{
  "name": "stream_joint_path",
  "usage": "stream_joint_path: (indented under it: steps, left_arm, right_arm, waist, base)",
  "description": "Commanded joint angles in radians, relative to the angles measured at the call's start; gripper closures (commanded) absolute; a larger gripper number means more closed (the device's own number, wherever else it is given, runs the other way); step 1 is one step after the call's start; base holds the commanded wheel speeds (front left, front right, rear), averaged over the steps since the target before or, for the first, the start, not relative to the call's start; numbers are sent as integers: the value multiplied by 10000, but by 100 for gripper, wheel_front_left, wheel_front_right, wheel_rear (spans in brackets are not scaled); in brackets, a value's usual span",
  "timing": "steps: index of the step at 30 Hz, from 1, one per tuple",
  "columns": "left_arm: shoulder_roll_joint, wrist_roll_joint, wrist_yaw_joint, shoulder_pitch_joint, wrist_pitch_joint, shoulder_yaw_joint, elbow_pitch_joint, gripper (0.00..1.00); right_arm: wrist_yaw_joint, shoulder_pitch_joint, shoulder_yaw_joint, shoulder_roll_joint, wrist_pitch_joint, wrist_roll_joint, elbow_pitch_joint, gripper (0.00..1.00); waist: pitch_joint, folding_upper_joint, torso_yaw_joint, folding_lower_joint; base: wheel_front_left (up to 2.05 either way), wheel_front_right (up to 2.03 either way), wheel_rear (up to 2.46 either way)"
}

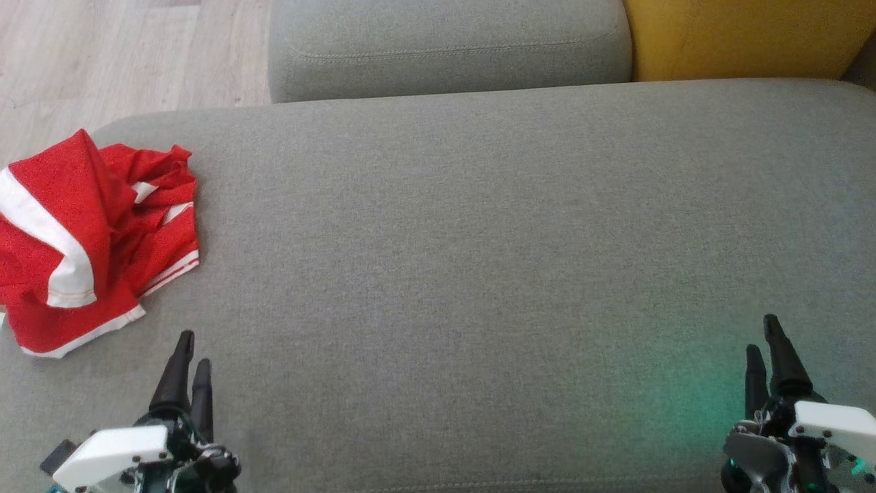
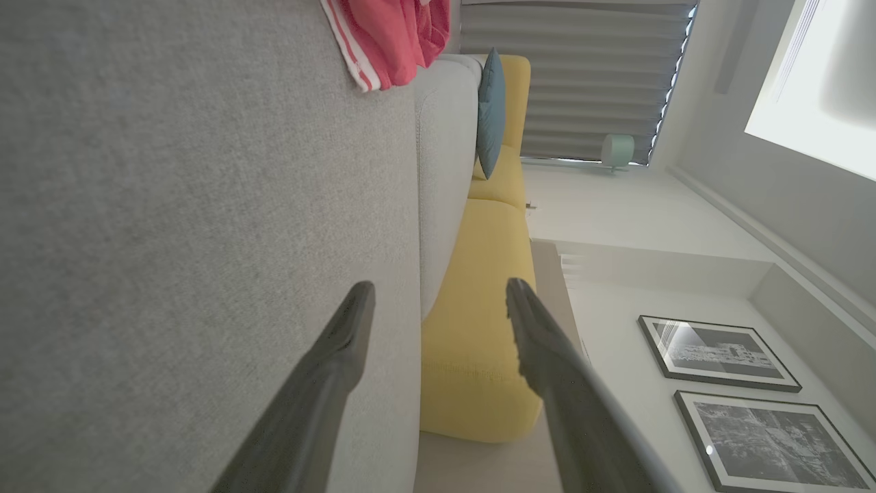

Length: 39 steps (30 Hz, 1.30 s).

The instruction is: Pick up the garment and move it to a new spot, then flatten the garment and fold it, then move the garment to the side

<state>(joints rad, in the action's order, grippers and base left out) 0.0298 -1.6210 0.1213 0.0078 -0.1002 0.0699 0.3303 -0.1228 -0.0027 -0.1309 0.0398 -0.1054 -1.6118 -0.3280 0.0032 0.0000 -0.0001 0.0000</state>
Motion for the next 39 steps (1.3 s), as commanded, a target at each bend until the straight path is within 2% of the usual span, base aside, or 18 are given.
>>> stream_joint_path:
  steps: [1, 9, 15, 39]
  left_arm:
    - [97, 76, 17, -557, 98, -69, -377, 0]
    - [120, 274, 21, -653, 317, -246, -483, 0]
    - [144, 894, 25, -752, 499, -287, -621, 0]
    - [144, 4380, 41, -999, 1201, -683, -1295, 0]
  right_arm:
    - [-9, -430, 76, 45, 100, 90, 432, 0]
    - [-13, -424, 269, 122, 312, 344, 593, 0]
    - [-17, -467, 466, 284, 512, 858, 737, 0]
    - [-31, -604, 948, 673, 1019, 4565, 1600, 0]
  waist:
    - [0, 0, -1, 0]
    - [-14, 0, -7, 0]
    - [-37, 0, -15, 0]
    - [-97, 0, -24, 0]
  base:
    - [0, 0, 0]
    - [0, 0, 0]
    - [0, 0, 0]
    - [0, 0, 0]
